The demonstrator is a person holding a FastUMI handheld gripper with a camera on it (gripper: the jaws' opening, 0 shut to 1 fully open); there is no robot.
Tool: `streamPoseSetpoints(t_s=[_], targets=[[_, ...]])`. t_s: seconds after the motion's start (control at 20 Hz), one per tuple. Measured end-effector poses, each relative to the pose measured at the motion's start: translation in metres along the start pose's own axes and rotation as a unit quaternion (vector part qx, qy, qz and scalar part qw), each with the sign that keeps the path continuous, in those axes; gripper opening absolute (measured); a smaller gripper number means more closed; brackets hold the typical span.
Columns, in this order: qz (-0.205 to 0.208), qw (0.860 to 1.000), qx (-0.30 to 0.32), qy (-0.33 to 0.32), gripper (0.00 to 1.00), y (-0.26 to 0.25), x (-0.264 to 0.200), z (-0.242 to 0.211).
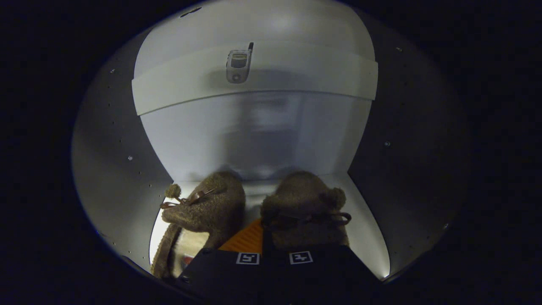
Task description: Open the shoe cabinet door, grab the shoes and put them into the shoe cabinet, then close the shoe cabinet door.
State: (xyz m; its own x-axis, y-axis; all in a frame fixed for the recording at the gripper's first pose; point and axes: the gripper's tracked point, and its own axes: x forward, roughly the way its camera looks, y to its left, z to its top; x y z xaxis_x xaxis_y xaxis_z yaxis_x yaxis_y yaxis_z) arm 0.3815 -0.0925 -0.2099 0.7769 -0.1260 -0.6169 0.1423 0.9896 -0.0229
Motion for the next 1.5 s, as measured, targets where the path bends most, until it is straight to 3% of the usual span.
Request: streamPoseSetpoints(t_s=[0.2, 0.5, 0.65, 0.85, 1.1, 1.5], targets=[[0.004, 1.000, -0.004, 0.016, 0.21, 0.001, -0.007, -0.007], [0.011, 1.000, -0.015, 0.021, 0.74, -0.002, -0.040, -0.011], [0.023, 1.000, -0.002, 0.001, 0.95, -0.002, -0.069, -0.004], [0.012, 0.996, -0.026, -0.079, 0.98, -0.013, -0.123, 0.018], [0.011, 0.977, -0.031, -0.213, 0.97, -0.012, -0.208, 0.046], [0.026, 0.944, -0.011, -0.330, 0.97, -0.021, -0.344, 0.022]])
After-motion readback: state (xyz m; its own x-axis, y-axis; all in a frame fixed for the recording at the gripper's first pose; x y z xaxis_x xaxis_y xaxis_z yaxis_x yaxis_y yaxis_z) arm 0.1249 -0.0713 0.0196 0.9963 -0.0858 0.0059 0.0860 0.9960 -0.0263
